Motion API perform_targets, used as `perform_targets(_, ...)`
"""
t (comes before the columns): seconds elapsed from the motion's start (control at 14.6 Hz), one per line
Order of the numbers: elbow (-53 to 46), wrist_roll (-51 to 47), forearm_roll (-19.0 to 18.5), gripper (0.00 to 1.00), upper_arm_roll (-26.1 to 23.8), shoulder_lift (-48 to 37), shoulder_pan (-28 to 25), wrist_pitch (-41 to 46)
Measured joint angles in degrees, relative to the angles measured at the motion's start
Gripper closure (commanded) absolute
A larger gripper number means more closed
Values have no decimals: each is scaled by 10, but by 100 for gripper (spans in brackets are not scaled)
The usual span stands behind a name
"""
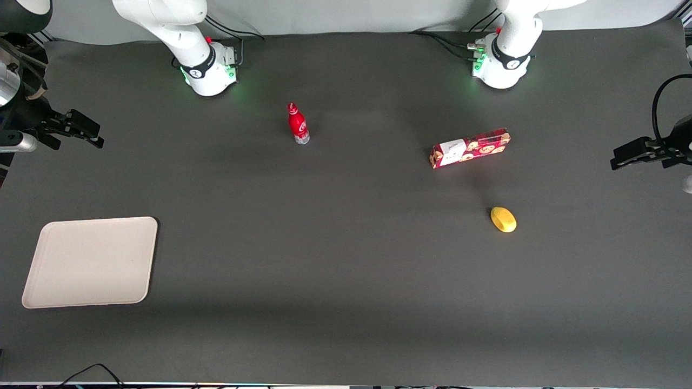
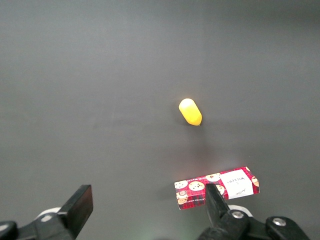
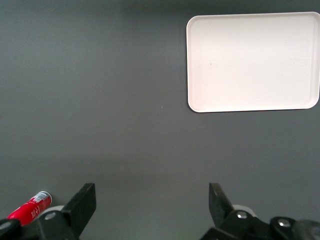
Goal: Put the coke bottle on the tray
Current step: 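Move the open right gripper over the red Coca-Cola bottle and lower it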
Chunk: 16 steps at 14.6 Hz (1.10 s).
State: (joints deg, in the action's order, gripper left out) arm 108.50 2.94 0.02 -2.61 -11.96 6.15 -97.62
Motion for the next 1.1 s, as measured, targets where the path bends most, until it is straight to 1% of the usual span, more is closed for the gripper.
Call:
perform_targets(0.34,0,-4,0,0,-1,3,0,1)
perform_targets(0.48,0,-15,3,0,-17,3,0,9)
perform_targets(0.62,1,-57,19,0,-66,5,-1,13)
perform_targets(0.82,17,-140,50,0,-170,10,-5,8)
perform_targets(1.1,80,-206,101,0,-278,5,-7,-48)
